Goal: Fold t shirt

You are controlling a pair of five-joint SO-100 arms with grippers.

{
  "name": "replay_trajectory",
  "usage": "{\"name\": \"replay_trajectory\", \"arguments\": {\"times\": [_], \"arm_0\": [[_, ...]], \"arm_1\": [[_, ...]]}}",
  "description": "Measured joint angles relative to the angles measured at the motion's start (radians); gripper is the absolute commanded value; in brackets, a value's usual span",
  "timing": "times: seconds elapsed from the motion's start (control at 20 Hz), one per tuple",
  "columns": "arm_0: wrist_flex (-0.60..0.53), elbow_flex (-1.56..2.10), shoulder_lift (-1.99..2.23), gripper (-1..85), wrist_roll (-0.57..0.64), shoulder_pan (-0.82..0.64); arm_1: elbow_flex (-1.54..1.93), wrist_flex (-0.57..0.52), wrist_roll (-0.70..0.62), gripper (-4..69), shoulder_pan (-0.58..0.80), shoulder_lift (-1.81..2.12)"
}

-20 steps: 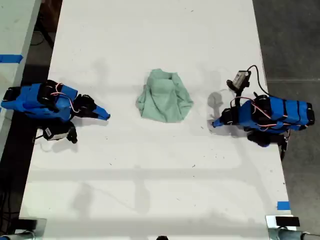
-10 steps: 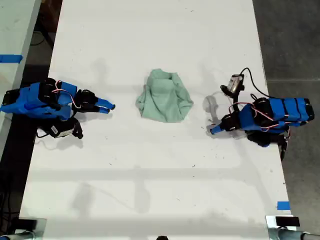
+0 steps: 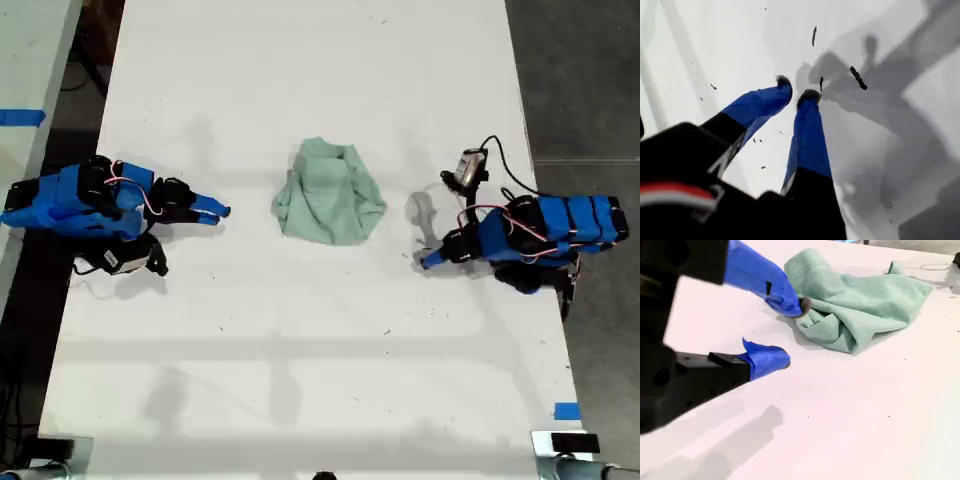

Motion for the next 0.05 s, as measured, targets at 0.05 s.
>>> {"name": "replay_trajectory", "arguments": {"times": [0.05], "arm_0": [[0.0, 0.0, 0.0, 12.4, 0.0, 0.0]], "arm_1": [[0.0, 0.0, 0.0, 5.8, 0.0, 0.0]]}}
